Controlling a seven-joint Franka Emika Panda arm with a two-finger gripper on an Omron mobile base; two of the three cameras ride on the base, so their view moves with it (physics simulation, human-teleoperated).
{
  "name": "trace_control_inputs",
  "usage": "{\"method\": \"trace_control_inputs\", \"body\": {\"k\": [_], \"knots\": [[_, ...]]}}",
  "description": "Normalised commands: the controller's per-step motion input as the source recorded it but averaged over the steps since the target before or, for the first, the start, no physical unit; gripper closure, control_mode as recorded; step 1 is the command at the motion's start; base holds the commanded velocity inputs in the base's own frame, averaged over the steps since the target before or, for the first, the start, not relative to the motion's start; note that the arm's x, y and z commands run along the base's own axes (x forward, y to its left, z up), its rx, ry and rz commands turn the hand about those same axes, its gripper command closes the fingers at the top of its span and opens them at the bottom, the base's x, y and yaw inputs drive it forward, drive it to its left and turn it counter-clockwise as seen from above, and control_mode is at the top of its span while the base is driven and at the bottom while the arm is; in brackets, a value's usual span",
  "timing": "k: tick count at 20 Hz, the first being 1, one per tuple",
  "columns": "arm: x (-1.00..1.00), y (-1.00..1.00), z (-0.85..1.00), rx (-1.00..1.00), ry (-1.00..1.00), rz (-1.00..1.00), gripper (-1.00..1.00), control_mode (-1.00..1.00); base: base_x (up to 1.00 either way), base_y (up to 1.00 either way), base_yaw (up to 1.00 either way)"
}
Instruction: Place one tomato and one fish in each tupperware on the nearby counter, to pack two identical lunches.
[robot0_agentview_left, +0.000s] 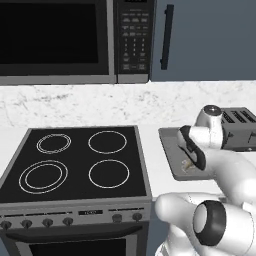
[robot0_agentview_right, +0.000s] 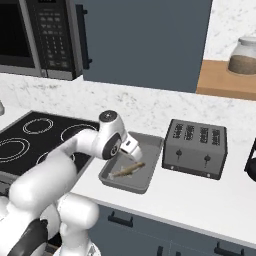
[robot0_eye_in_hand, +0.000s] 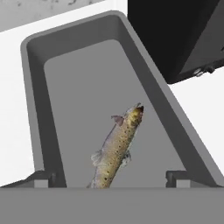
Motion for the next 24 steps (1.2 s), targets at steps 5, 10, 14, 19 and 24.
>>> {"method": "trace_control_inputs", "body": {"k": [5,10,14,19,24], "knots": [[-1.0,0.26,0.68,0.0,-0.11,0.0,-1.0,-1.0,0.0,0.0,0.0],[-0.8,0.27,0.3,-0.03,-0.19,0.03,-1.0,1.0,-0.2,0.01,0.02],[0.0,0.0,0.0,0.0,0.0,0.0,-1.0,1.0,-1.0,-0.42,0.08],[0.0,0.0,0.0,0.0,0.0,0.0,-1.0,1.0,-1.0,-0.97,0.05],[0.0,0.0,0.0,0.0,0.0,0.0,-1.0,1.0,-1.0,-1.0,0.0]]}}
